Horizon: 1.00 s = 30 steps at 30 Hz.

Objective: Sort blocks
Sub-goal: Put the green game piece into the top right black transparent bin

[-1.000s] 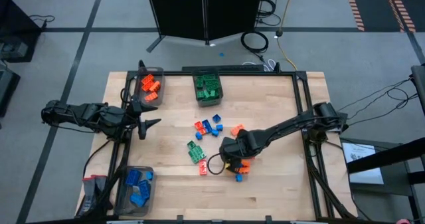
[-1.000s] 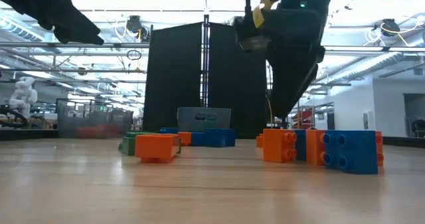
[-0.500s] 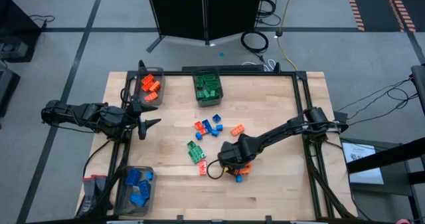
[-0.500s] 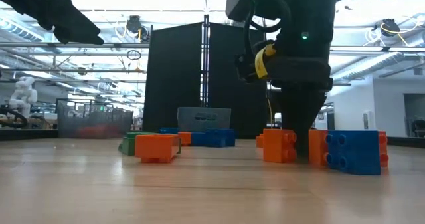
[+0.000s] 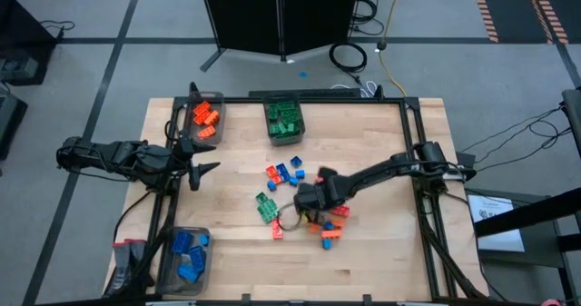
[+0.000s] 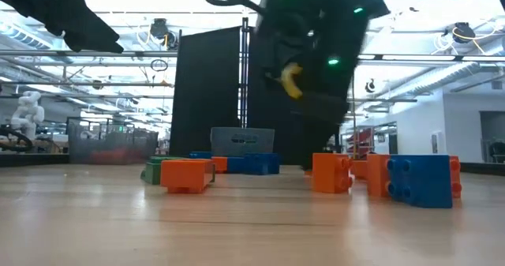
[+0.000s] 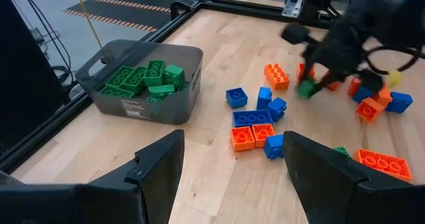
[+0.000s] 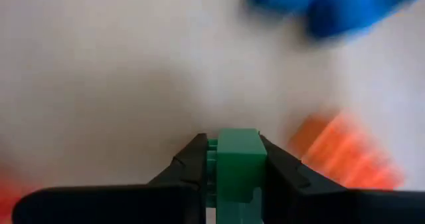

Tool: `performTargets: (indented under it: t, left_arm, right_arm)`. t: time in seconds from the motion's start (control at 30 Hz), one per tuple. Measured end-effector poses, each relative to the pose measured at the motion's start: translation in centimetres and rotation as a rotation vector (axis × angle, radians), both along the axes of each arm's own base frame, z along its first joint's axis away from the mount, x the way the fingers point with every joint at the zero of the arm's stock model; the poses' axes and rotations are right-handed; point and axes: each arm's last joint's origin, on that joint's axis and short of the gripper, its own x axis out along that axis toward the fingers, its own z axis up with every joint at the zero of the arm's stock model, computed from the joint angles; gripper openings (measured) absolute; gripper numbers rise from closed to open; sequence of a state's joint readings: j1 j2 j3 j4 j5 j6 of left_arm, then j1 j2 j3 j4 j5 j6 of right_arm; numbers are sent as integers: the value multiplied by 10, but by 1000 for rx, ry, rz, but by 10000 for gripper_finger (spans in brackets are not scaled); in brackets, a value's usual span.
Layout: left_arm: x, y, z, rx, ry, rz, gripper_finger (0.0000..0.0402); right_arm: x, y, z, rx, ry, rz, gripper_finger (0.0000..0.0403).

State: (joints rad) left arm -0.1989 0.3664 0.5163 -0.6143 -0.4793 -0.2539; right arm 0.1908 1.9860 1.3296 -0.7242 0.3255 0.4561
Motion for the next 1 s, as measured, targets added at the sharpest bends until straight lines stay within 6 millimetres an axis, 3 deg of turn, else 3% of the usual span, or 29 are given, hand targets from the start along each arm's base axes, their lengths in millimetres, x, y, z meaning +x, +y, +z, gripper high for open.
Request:
performTargets:
  t: [0.37,0.6,0.77,0.93,1.0]
  left_arm:
    - [0,0,0,0,0,0,255]
    - [0,0,0,0,-1,0,255]
    - [0,0,0,0,1,0,255]
    - [0,0,0,0,0,0,255]
    - [0,0,0,0,0,0,255]
  right_arm:
    - [53,-113,32,-178,-503,62,72]
    - [57,-173,63,-266,-692,-26,72]
    - [45,-220,58,-240,-731,-230,72]
    - [37,-236,52,-144,-716,-298,75]
    - [37,-237,52,-119,-723,-283,100]
